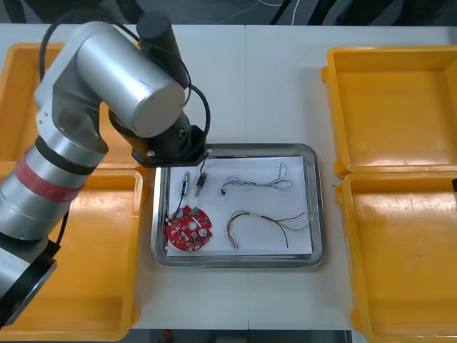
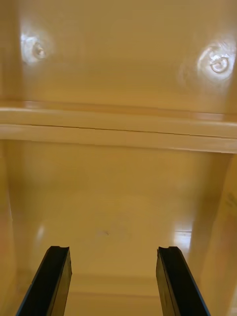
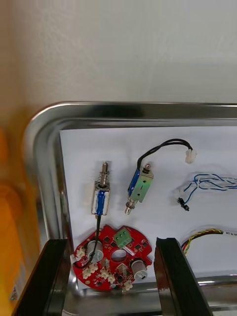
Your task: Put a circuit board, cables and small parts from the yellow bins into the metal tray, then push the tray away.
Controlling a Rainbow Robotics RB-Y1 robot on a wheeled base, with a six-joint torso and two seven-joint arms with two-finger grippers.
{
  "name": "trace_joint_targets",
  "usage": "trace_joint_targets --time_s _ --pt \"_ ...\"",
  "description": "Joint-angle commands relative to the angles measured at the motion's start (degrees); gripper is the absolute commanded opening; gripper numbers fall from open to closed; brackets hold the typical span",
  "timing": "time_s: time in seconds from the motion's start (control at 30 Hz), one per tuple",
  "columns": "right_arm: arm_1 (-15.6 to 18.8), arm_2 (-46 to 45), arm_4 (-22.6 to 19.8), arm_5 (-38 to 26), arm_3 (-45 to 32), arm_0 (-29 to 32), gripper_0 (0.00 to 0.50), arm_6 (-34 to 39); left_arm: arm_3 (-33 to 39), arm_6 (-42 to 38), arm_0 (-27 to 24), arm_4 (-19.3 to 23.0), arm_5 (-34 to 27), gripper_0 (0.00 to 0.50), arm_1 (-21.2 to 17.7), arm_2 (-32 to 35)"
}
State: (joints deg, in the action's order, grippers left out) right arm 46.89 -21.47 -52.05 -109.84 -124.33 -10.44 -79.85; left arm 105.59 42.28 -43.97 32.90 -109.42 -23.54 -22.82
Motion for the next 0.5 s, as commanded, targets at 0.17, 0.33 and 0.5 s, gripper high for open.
trace_joint_targets --time_s 0.17,0.33,0.5 --pt "4.8 2.7 -5.8 -0.2 -6.5 -0.1 0.5 2.2 3.3 -2.4 -3.5 10.3 -0.6 0.5 -11.3 5.1" --pt "5.8 9.2 -6.5 -0.2 -10.4 -3.5 0.5 2.2 3.8 -1.6 -3.5 14.9 -0.6 0.5 -16.6 5.9" --pt "5.8 17.2 -6.9 -0.2 -13.1 -7.7 0.5 2.4 3.9 -0.8 -3.4 19.6 -0.6 0.5 -21.5 7.9"
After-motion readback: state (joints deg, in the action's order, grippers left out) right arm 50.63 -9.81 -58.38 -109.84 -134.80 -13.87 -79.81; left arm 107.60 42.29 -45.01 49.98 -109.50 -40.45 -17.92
